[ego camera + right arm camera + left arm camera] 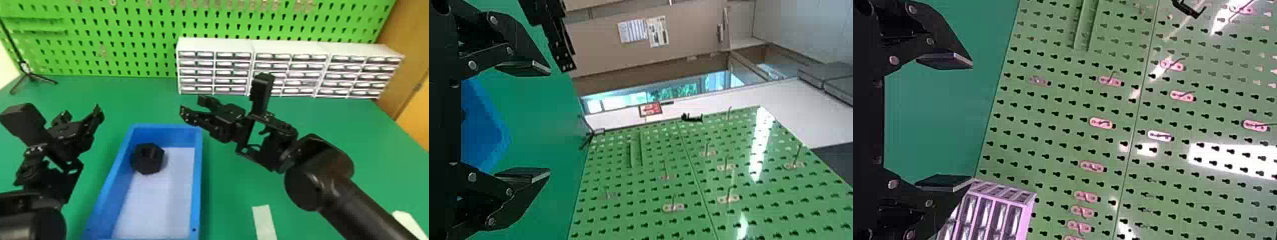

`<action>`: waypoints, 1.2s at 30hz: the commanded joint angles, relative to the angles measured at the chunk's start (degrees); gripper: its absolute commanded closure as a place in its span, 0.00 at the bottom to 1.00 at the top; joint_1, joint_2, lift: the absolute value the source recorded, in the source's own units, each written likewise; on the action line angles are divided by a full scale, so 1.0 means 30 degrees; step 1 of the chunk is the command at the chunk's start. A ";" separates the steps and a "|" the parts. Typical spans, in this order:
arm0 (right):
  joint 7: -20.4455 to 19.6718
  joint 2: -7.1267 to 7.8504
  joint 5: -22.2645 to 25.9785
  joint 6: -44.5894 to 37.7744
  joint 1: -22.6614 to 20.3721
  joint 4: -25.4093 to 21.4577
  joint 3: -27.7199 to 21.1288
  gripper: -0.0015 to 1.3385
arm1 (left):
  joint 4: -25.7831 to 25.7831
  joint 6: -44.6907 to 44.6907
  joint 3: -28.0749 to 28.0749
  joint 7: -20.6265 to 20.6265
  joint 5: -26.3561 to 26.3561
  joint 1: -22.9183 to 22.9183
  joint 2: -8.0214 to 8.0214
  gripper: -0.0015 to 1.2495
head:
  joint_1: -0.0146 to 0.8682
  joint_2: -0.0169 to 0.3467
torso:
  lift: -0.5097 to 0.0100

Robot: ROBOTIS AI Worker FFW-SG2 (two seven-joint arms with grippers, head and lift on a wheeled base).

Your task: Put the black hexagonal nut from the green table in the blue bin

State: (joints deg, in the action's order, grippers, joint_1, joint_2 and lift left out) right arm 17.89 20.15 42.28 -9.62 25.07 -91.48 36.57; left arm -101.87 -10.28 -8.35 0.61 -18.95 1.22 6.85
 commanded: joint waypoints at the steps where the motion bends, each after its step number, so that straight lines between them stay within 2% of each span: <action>1: -0.0014 -0.0390 -0.0881 -0.0574 -0.0946 -0.0269 -0.1907 0.40 | 0.0000 -0.0001 -0.0001 0.0000 -0.0013 0.0031 0.0000 0.35 | 0.80 0.07 | 0.79; 15: -0.0014 -0.1972 -0.3225 -0.1335 -0.3465 -0.0797 -0.7121 0.40 | -0.0029 0.0029 -0.0001 0.0000 -0.0130 0.0060 0.0000 0.35 | 0.80 0.07 | 0.79; 27: -0.0014 -0.3202 -0.4953 -0.1365 -0.5194 -0.1119 -1.0754 0.40 | -0.0088 0.0087 -0.0031 -0.0029 -0.0189 0.0090 0.0000 0.35 | 0.80 0.07 | 0.79; 32: -0.0014 -0.3905 -0.5452 -0.1365 -0.5867 -0.1383 -1.2336 0.40 | -0.0088 0.0117 -0.0031 -0.0029 -0.0189 0.0090 0.0000 0.35 | 0.80 0.07 | 0.79; 36: -0.0014 -0.4169 -0.5950 -0.1365 -0.6307 -0.1676 -1.3332 0.40 | -0.0088 0.0117 -0.0031 -0.0029 -0.0218 0.0119 0.0000 0.35 | 0.80 0.07 | 0.79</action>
State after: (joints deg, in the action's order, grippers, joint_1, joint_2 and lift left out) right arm 17.84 8.55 25.85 -13.71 7.44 -95.71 -0.46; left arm -102.13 -9.95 -8.44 0.52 -19.53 1.50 6.85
